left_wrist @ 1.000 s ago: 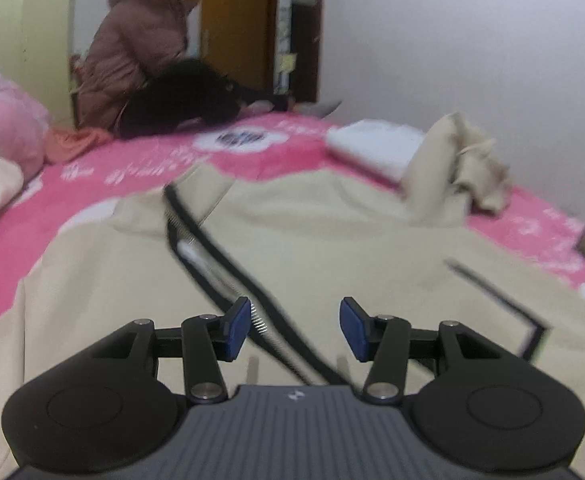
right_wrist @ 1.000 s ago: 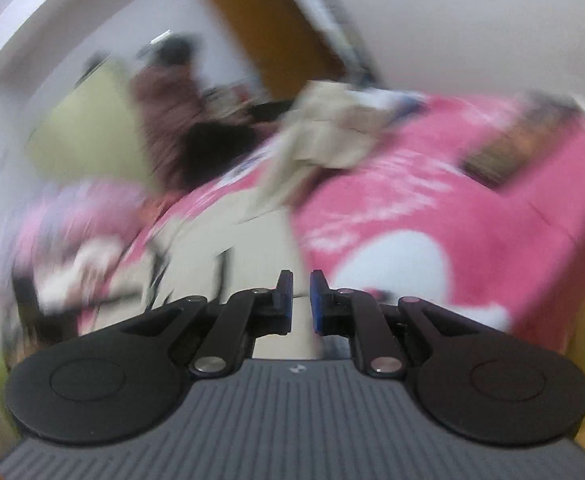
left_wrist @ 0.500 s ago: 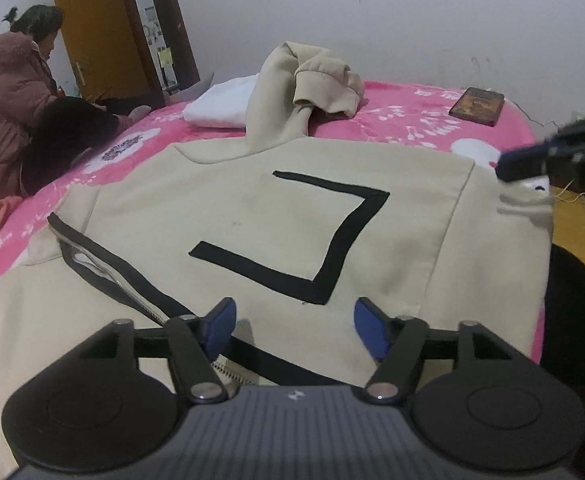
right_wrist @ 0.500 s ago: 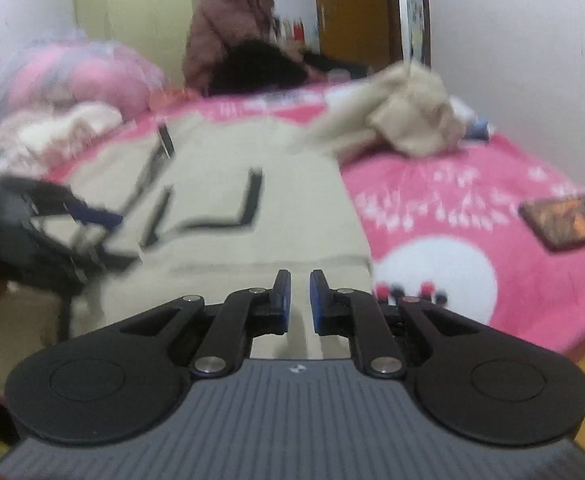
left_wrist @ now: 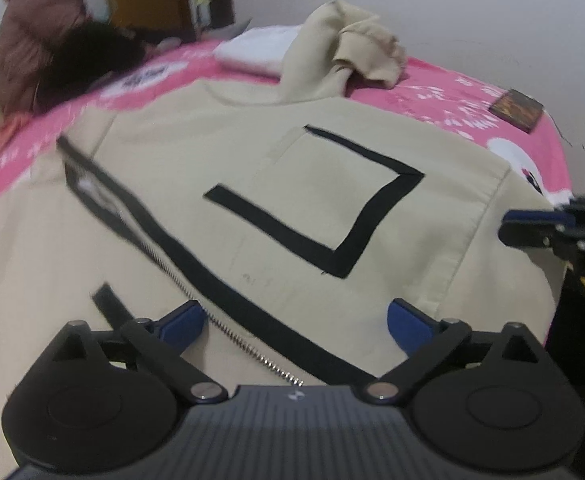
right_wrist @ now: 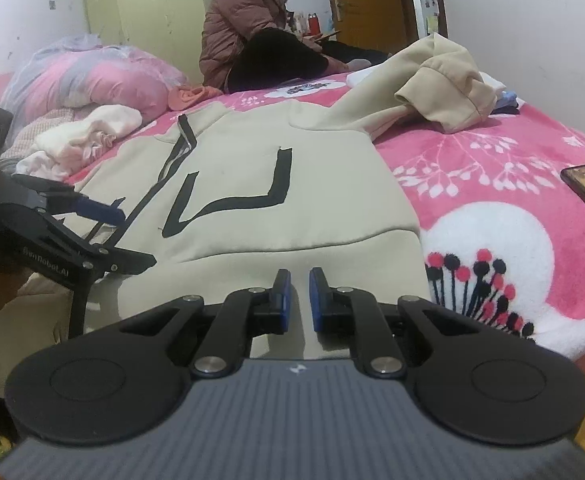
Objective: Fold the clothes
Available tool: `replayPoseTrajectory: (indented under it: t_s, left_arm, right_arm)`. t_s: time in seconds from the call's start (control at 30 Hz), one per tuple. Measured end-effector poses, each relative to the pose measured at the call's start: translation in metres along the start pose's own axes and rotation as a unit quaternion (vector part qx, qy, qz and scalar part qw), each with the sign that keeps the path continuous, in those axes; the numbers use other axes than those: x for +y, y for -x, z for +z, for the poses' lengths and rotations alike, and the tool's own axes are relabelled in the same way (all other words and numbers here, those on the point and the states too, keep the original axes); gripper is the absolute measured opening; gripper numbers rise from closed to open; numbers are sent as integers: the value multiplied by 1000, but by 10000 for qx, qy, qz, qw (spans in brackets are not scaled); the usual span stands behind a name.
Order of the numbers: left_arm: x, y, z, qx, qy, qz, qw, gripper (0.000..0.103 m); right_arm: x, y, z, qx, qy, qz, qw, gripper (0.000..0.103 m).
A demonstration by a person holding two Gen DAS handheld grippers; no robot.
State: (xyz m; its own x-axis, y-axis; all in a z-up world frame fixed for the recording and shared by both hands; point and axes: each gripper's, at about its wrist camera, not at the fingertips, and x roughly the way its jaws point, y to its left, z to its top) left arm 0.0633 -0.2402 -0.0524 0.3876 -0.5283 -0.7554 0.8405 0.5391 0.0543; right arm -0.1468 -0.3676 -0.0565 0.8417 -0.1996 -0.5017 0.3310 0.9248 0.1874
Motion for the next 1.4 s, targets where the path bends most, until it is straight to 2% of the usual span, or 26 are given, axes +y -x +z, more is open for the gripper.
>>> replayPoseTrajectory:
  t_s: [0.3, 0.47, 0.57, 0.6, 0.63, 0.73, 0.83, 1.0, 1.17, 1.27, 1.4]
  left_arm:
    - [-9, 3, 0, 30, -36, 290, 9996, 103]
    - [-9, 2, 1, 128, 92, 354, 9992, 103]
    - [-9, 1, 2, 206, 197, 397, 9988, 103]
    - [-10, 1, 2, 213, 184, 425, 9987, 103]
    - [-11, 1, 2, 220, 172, 453, 9986, 103]
    - [-14, 2, 4, 258, 136, 551, 9981, 103]
    - [-16, 2, 5, 322, 145, 616, 9975, 103]
    - [-15, 2, 7, 403, 299, 619, 9968, 103]
    - [-15, 4, 4, 322, 245, 599, 9974, 103]
    - [-10, 4, 6, 332, 405, 513, 9973, 103]
    - [3, 21, 7, -72, 820, 460, 9955, 103]
  right_arm:
    - [1, -4, -4, -39, -64, -6, 10000, 11]
    - [2, -5, -4, -24, -106, 7, 9999, 16]
    - [5, -5, -3, 5, -86, 79, 9999, 27]
    - [7, -6, -3, 16, -58, 124, 9999, 34]
    - [9, -6, -3, 28, -25, 172, 9998, 46]
    - [22, -8, -3, 91, 253, 238, 9994, 67]
    - [31, -11, -4, 108, 458, 196, 9987, 77]
    - [29, -8, -6, 37, 304, 273, 9992, 79]
    - [26, -7, -5, 16, 165, 367, 9992, 79]
    - [24, -6, -5, 4, 83, 419, 9991, 80]
    - [23, -2, 0, -26, -46, 371, 9993, 80]
